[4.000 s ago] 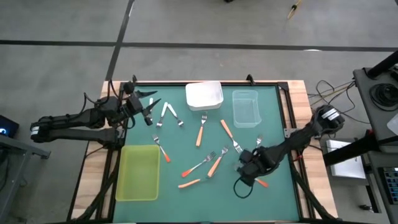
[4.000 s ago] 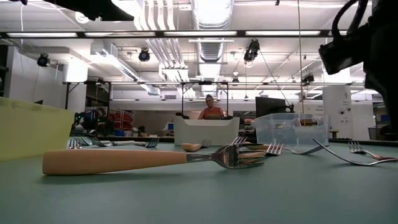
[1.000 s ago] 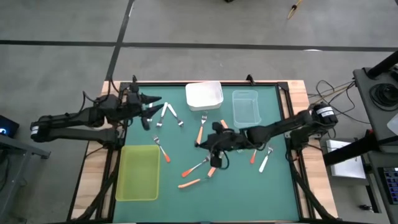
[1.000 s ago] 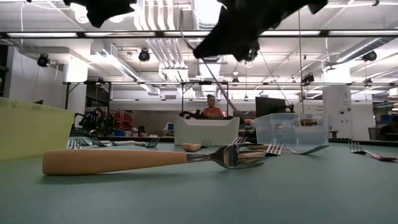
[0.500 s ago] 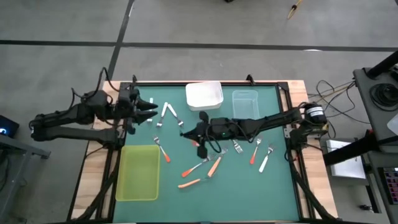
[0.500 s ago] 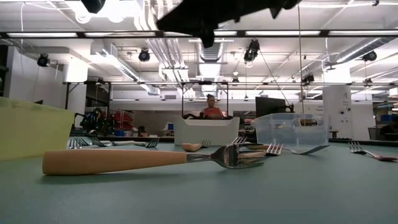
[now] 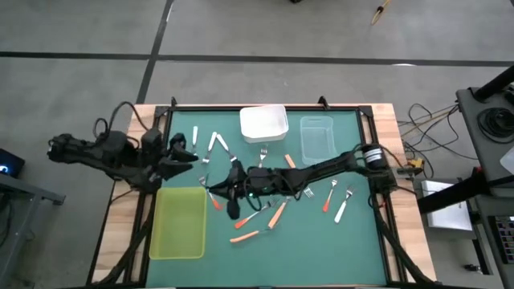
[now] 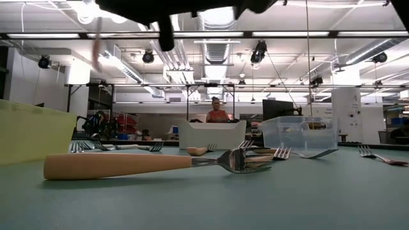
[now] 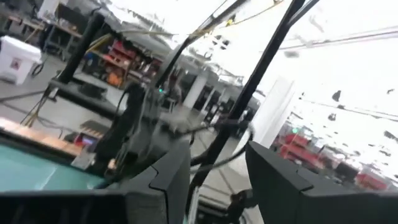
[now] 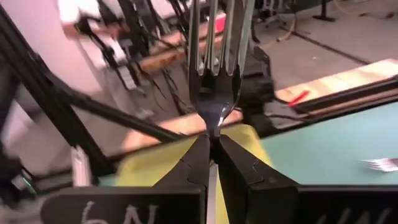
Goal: Sort silverware by color (type)
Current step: Put the orange fork into the yellow bin
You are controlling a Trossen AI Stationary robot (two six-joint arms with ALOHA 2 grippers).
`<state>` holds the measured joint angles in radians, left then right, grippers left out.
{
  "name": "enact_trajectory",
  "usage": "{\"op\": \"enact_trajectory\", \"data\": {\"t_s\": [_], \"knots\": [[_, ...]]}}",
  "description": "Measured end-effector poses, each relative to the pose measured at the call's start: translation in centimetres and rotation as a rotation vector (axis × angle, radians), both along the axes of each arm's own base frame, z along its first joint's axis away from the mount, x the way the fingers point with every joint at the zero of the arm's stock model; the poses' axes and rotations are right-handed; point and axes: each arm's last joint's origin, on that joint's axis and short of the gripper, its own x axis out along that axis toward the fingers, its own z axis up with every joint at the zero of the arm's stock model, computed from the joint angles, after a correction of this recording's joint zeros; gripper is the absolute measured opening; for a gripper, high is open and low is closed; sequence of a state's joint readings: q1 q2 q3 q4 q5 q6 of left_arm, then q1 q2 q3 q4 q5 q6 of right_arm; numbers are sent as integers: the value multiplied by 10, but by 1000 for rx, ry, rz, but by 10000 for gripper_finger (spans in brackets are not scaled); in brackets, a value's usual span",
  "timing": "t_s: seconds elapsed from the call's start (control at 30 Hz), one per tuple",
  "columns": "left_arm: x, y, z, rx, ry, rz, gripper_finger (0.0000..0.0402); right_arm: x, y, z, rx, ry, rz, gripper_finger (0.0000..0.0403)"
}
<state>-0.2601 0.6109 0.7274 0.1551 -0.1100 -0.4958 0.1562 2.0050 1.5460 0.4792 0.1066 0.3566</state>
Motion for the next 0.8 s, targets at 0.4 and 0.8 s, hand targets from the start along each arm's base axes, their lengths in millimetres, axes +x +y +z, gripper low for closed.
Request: {"op": "enact_trajectory", "data": {"t_s": [0.4, 0.8], "knots": [[-9, -10, 28, -51, -142, -5, 139, 63, 32, -21, 296, -90, -52, 12], [-24, -5, 41, -61, -212, -19, 139, 95, 42, -49, 586, 95, -224, 12]]}}
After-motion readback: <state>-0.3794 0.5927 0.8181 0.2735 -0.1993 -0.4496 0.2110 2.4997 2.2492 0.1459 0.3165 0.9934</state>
